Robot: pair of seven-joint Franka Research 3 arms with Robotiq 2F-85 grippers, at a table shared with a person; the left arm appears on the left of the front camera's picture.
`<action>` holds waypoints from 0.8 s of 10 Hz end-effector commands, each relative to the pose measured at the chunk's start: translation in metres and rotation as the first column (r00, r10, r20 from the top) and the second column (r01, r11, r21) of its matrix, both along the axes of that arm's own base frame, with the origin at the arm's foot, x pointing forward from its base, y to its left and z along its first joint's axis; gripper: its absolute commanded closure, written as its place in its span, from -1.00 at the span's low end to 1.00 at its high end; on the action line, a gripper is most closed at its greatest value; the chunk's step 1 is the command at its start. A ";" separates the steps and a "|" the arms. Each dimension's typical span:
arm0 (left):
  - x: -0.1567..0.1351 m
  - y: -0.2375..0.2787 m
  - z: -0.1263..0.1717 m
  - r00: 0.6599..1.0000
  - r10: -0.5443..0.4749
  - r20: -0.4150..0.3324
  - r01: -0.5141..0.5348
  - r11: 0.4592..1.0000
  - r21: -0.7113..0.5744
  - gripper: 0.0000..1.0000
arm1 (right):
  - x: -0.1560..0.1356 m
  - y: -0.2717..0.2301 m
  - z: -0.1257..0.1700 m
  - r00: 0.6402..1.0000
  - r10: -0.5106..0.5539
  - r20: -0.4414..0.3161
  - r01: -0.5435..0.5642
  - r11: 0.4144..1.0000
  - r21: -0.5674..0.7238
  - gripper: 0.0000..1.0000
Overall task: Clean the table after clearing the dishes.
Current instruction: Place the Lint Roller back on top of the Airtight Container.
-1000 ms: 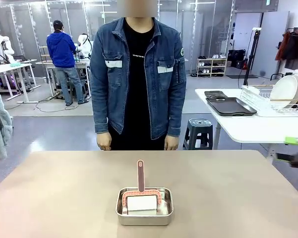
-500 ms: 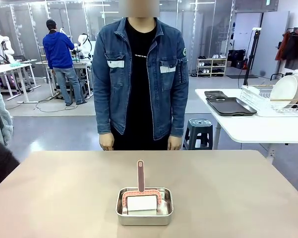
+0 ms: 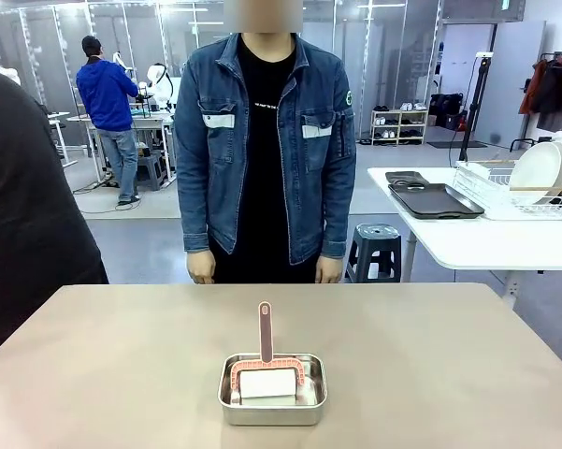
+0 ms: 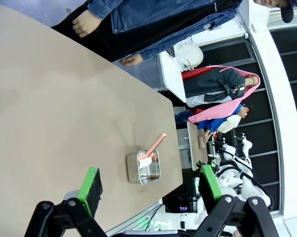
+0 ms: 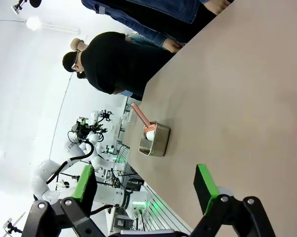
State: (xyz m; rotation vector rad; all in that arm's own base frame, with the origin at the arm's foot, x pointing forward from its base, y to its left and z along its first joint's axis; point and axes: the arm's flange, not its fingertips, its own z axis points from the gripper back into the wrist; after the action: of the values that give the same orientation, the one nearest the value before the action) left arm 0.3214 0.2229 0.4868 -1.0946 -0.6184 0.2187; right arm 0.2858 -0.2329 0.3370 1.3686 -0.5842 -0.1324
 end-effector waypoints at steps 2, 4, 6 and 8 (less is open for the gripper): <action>-0.003 0.001 0.004 1.000 0.004 -0.006 -0.004 1.000 -0.016 -1.00 | 0.000 0.000 0.002 1.000 0.006 0.004 -0.006 1.000 0.005 -1.00; -0.003 0.001 0.004 1.000 0.004 -0.006 -0.004 1.000 -0.016 -1.00 | 0.000 0.000 0.002 1.000 0.006 0.004 -0.006 1.000 0.005 -1.00; -0.003 0.001 0.004 1.000 0.004 -0.006 -0.004 1.000 -0.016 -1.00 | 0.000 0.000 0.002 1.000 0.006 0.004 -0.006 1.000 0.005 -1.00; -0.003 0.001 0.004 1.000 0.004 -0.006 -0.004 1.000 -0.016 -1.00 | 0.000 0.000 0.002 1.000 0.006 0.004 -0.006 1.000 0.005 -1.00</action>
State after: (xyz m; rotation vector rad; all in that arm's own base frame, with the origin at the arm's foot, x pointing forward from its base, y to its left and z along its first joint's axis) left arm 0.3214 0.2229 0.4868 -1.0946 -0.6184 0.2187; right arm 0.2858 -0.2329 0.3369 1.3689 -0.5839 -0.1325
